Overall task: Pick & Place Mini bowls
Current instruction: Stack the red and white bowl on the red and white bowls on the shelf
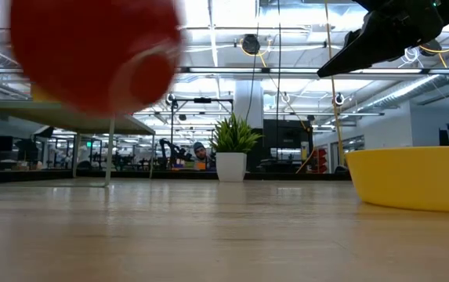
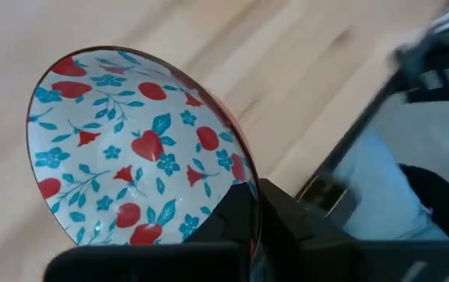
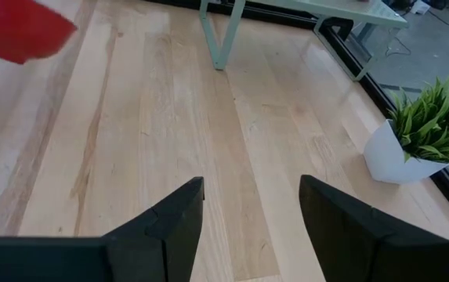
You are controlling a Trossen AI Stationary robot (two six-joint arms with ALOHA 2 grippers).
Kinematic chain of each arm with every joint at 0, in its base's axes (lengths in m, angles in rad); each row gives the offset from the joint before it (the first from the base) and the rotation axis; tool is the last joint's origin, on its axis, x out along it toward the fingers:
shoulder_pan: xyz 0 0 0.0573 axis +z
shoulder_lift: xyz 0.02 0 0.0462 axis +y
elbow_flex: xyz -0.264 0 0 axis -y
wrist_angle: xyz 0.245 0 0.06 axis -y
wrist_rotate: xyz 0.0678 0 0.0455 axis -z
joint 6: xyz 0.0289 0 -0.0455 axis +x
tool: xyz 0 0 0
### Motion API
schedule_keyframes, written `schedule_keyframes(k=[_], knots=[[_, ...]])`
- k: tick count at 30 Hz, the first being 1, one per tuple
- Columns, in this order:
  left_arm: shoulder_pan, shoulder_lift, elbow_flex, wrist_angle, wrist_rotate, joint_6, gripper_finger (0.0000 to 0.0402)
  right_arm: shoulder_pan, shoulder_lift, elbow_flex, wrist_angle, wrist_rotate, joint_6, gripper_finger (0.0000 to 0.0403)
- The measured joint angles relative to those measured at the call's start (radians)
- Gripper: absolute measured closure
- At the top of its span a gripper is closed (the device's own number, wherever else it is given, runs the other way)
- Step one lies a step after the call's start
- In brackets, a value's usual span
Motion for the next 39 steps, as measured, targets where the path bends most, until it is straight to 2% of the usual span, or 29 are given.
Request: schedule_keyframes(k=[9, 14, 18, 23, 26, 34, 39], knots=[[0.106, 0.000, 0.197, -0.031, -0.232, 0.576, 0.0392, 0.000, 0.000, 0.000, 0.000, 0.000, 0.000, 0.0204], [0.171, 0.000, 0.309, -0.225, -0.328, 0.746, 0.0394, 0.000, 0.000, 0.000, 0.000, 0.000, 0.000, 0.0204], [0.214, 0.000, 0.395, -0.462, -0.442, 0.779, 0.0393, 0.000, 0.000, 0.000, 0.000, 0.000, 0.000, 0.0204], [0.259, -0.001, 0.483, -0.773, -0.516, 0.676, 0.0394, 0.000, 0.000, 0.000, -0.001, 0.000, 0.000, 0.0204], [0.281, -0.034, 0.479, -0.751, -0.495, 0.719, 0.0394, 0.000, 0.000, 0.000, -0.001, 0.000, 0.000, 0.0204], [0.358, -0.109, 0.481, -0.754, -0.527, 0.734, 0.0394, 0.000, 0.000, 0.000, -0.001, 0.000, 0.002, 0.0204], [0.425, -0.160, 0.481, -0.759, -0.512, 0.711, 0.0394, 0.000, 0.000, 0.000, -0.001, 0.000, 0.003, 0.0204]])
